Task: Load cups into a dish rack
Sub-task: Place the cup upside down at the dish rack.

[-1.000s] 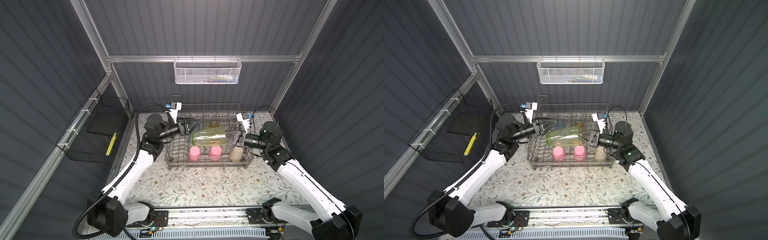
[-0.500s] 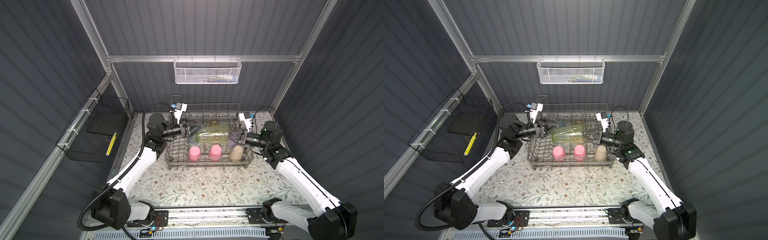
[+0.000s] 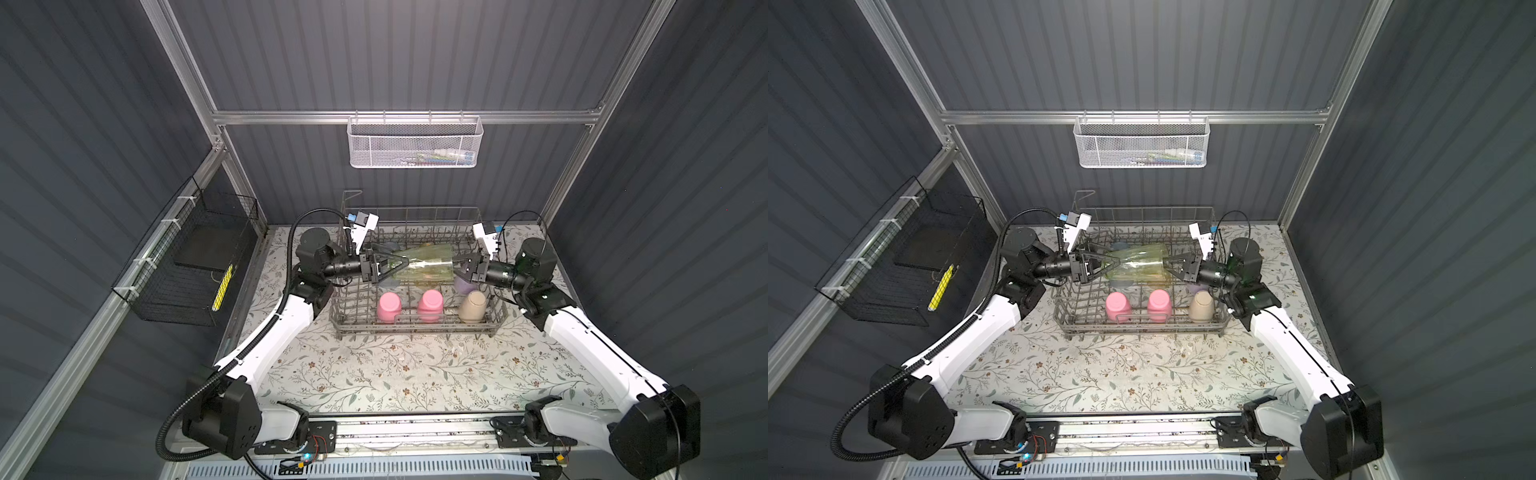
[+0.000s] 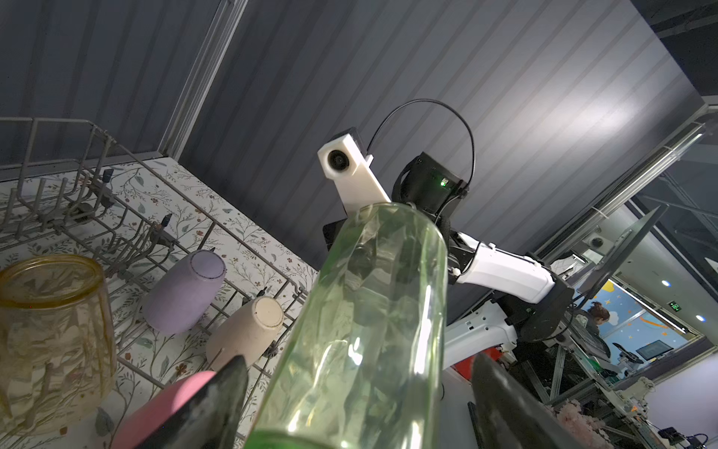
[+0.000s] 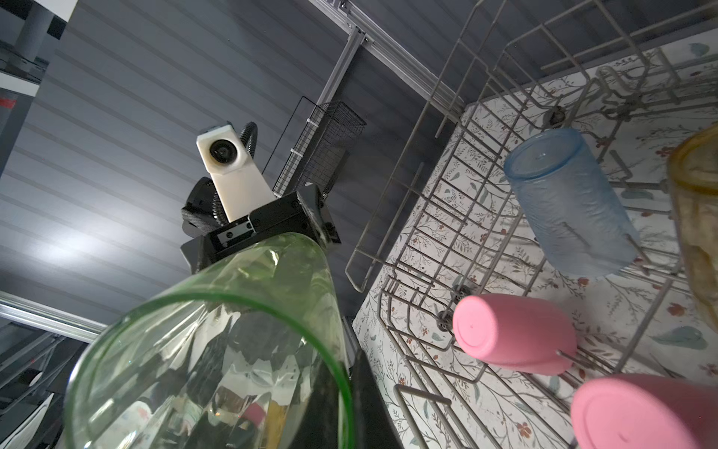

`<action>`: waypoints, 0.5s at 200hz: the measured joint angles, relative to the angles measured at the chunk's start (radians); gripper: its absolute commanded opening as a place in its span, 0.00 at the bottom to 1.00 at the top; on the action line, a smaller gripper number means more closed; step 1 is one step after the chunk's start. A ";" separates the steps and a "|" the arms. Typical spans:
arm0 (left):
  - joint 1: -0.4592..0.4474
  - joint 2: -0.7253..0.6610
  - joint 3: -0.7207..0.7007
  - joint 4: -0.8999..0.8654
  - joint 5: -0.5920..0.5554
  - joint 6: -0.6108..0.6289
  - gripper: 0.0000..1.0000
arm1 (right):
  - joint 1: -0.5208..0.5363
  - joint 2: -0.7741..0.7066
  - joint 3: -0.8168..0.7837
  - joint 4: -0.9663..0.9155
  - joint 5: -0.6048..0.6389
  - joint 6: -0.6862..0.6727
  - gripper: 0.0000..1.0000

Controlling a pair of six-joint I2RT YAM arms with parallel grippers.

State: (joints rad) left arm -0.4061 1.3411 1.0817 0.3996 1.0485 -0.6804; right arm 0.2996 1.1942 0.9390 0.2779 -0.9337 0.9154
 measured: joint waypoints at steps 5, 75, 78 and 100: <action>0.000 0.000 -0.003 -0.001 0.000 0.002 0.91 | 0.000 0.000 0.000 0.006 -0.002 0.002 0.00; -0.018 0.000 -0.024 0.016 0.032 -0.001 0.90 | 0.000 0.043 0.008 0.052 -0.018 0.041 0.00; -0.019 0.000 -0.024 0.016 0.033 -0.001 0.90 | 0.000 0.044 0.008 0.054 -0.019 0.043 0.00; -0.026 0.000 -0.025 0.017 0.036 0.000 0.88 | 0.000 0.051 0.008 0.069 -0.029 0.053 0.00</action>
State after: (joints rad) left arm -0.4316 1.3411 1.0569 0.4164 1.0847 -0.6807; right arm 0.3000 1.2453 0.9474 0.3473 -0.9627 0.9684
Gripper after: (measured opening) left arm 0.885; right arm 0.078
